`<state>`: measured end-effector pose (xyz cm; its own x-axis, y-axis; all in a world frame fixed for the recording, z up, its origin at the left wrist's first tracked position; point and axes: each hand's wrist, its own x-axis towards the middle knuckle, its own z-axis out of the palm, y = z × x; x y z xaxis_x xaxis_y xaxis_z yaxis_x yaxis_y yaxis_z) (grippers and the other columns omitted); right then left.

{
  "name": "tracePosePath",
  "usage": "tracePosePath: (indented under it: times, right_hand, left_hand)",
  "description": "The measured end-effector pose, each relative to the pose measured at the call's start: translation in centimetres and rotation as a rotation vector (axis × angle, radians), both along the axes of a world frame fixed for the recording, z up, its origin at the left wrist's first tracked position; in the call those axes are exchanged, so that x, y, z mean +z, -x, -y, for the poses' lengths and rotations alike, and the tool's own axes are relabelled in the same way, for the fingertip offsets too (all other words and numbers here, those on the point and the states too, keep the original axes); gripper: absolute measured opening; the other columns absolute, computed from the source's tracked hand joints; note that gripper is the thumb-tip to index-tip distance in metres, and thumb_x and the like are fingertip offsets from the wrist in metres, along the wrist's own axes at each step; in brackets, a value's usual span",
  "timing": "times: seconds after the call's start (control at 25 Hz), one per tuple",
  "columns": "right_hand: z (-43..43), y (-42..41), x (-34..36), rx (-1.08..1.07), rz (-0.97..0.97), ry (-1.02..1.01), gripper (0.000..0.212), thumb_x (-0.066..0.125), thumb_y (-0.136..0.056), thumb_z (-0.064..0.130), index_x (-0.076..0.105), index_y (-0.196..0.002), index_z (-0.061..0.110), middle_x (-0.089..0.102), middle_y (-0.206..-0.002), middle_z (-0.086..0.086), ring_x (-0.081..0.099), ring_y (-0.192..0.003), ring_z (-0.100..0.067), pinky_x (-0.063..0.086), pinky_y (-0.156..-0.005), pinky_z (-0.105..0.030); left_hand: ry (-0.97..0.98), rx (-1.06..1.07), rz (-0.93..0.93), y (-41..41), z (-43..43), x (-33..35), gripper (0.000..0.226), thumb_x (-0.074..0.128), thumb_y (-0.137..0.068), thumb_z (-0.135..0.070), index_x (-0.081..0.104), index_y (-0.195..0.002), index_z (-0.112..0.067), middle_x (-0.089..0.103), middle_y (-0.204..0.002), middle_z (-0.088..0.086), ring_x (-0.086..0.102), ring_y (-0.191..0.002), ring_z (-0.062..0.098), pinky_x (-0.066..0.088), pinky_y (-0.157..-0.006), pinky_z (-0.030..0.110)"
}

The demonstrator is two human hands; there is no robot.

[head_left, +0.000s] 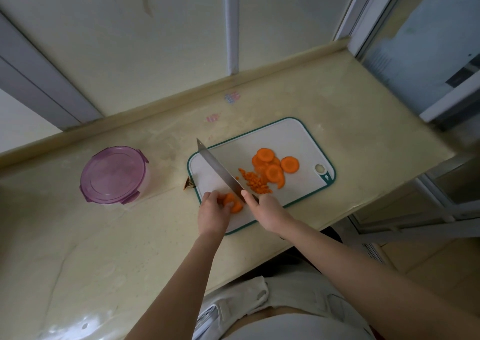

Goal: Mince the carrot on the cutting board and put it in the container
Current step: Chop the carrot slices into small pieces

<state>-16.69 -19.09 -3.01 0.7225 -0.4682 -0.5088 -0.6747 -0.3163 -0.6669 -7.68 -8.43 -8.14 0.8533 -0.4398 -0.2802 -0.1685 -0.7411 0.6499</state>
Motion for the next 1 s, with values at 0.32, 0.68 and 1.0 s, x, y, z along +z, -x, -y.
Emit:
tracePosePath:
  times: [0.32,0.68,1.0]
  right_hand:
    - [-0.2,1.4,0.6,-0.051,0.033,-0.018,0.059,0.032,-0.097,0.054,0.038,-0.054,0.015,0.042,-0.053,0.002,0.043,-0.051,-0.014,0.035,-0.059,-0.028]
    - [-1.4,2.6,0.8,-0.021,-0.012,-0.048,0.058,0.034,-0.098,0.051,0.033,-0.054,0.013,0.039,-0.05,0.001,0.039,-0.046,-0.01,0.032,-0.05,-0.023]
    - [-2.2,1.8,0.6,0.022,-0.096,0.015,0.056,0.032,-0.098,0.052,0.037,-0.057,0.015,0.042,-0.055,0.0,0.04,-0.048,-0.012,0.032,-0.047,-0.023]
  left_hand:
    - [0.007,0.013,-0.011,0.1,-0.1,0.0,0.019,0.064,-0.086,-0.023,0.058,-0.099,-0.011,0.05,-0.096,0.0,0.052,-0.087,0.019,0.044,-0.078,0.027]
    - [0.013,0.013,-0.003,0.2,0.0,0.1,0.019,0.063,-0.087,-0.021,0.059,-0.102,-0.011,0.052,-0.1,0.002,0.053,-0.087,0.017,0.044,-0.078,0.026]
    - [0.006,0.007,-0.005,0.0,0.2,-0.2,0.018,0.065,-0.085,-0.021,0.063,-0.098,-0.01,0.053,-0.096,0.003,0.057,-0.085,0.022,0.05,-0.078,0.032]
